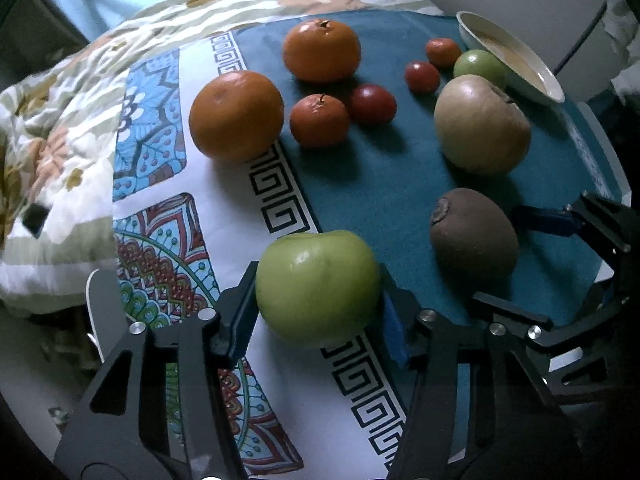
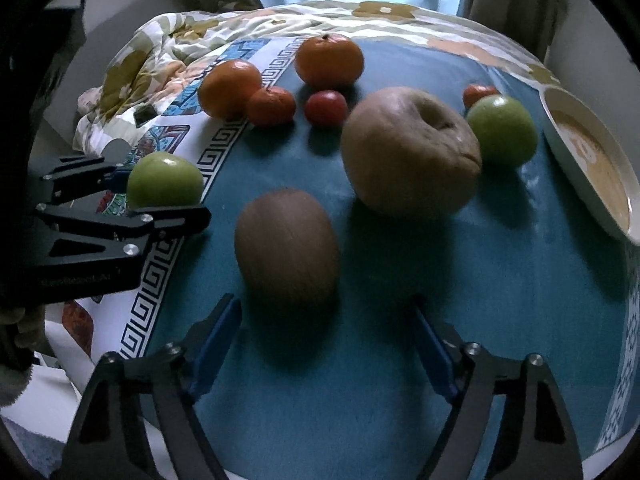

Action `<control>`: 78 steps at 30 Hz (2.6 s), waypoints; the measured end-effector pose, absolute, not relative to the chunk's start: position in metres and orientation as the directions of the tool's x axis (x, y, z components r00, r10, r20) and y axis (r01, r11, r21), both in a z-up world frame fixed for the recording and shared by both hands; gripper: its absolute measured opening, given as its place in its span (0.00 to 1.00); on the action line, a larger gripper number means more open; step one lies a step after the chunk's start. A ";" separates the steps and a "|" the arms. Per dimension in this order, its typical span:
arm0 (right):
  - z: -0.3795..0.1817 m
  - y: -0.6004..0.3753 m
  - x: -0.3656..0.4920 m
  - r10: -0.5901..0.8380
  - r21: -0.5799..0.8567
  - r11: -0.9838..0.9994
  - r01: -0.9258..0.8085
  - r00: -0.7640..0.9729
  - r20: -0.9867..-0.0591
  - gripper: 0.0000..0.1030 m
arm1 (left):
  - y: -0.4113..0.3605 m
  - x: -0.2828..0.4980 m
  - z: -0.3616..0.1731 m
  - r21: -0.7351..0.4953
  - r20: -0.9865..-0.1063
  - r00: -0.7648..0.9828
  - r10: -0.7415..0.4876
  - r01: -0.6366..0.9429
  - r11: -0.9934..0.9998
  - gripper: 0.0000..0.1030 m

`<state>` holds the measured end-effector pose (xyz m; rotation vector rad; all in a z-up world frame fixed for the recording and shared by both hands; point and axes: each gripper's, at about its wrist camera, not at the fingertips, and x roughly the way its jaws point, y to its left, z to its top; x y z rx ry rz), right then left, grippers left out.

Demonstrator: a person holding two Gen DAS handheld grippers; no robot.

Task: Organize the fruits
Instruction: 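Close the left tool on the green apple while the right tool grasps the kiwi, then carry the green apple into the white bowl and open the left tool while the right tool carries the kiwi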

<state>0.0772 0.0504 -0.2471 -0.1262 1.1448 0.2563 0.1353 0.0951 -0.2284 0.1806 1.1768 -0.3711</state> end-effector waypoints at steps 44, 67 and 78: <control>-0.160 0.045 0.084 0.195 0.069 0.966 -0.250 0.527 -0.827 0.41 | 0.092 0.120 -0.148 -0.050 -0.857 0.478 -0.190 0.291 0.955 0.56; -0.101 -0.179 0.177 0.130 0.033 0.984 -0.173 0.585 -0.801 0.41 | -0.111 0.217 -0.109 -0.079 -0.795 0.564 -0.221 0.265 0.961 0.56; -0.133 -0.246 0.224 0.123 0.060 0.990 -0.130 0.551 -0.825 0.41 | -0.188 0.282 -0.164 -0.097 -0.834 0.502 -0.230 0.277 0.956 0.56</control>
